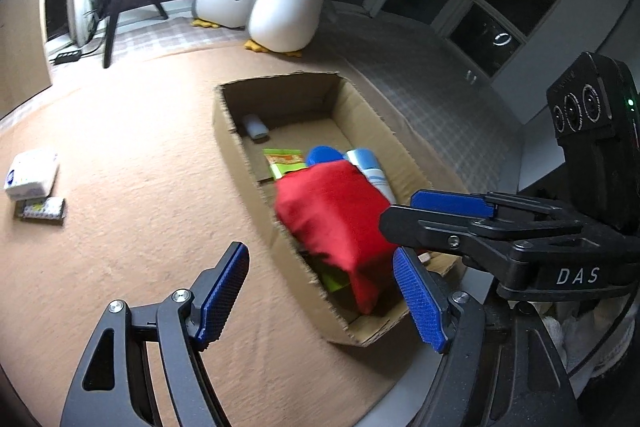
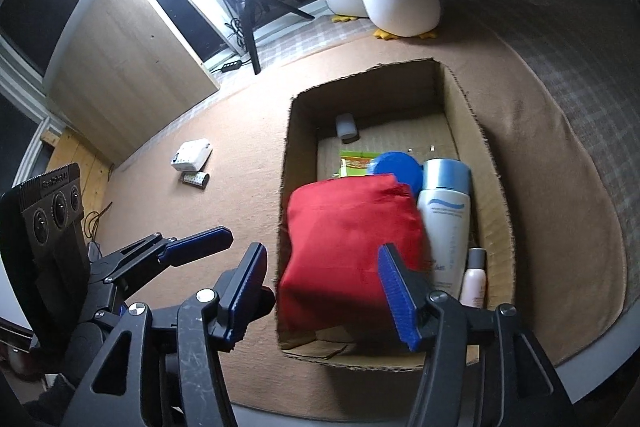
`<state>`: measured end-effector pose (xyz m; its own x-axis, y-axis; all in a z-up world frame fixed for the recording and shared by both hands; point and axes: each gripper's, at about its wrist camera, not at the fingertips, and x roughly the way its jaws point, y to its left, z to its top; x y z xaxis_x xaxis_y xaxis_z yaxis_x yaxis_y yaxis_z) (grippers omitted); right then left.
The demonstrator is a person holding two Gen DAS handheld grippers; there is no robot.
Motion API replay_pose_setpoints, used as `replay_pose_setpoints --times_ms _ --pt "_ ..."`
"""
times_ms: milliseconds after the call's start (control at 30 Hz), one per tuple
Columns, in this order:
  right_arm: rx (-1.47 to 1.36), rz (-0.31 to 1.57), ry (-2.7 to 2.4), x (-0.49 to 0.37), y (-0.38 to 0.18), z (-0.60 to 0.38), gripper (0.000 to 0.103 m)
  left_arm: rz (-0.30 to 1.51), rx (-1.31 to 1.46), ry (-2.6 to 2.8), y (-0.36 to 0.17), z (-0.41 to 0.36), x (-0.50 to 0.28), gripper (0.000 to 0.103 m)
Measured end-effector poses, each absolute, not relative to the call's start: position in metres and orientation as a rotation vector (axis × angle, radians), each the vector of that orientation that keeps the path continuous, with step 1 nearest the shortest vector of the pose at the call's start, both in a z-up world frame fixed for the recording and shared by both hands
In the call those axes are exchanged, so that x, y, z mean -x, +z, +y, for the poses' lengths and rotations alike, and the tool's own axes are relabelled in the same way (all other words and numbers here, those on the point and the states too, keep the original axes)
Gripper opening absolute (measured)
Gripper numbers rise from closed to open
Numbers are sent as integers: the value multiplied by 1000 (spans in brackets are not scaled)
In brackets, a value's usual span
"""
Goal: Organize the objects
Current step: 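Carry the red pouch with both tools into the box and release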
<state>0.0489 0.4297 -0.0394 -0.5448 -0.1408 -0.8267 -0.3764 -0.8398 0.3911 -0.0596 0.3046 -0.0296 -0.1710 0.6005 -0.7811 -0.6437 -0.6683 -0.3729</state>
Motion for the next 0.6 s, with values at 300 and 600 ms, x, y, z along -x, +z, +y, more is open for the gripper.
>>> replay_pose_setpoints --times_ms 300,600 --pt "1428 768 2563 -36 -34 395 55 12 1308 2059 -31 238 85 78" --pt "1452 786 2608 -20 -33 355 55 -84 1373 2233 -31 157 142 78"
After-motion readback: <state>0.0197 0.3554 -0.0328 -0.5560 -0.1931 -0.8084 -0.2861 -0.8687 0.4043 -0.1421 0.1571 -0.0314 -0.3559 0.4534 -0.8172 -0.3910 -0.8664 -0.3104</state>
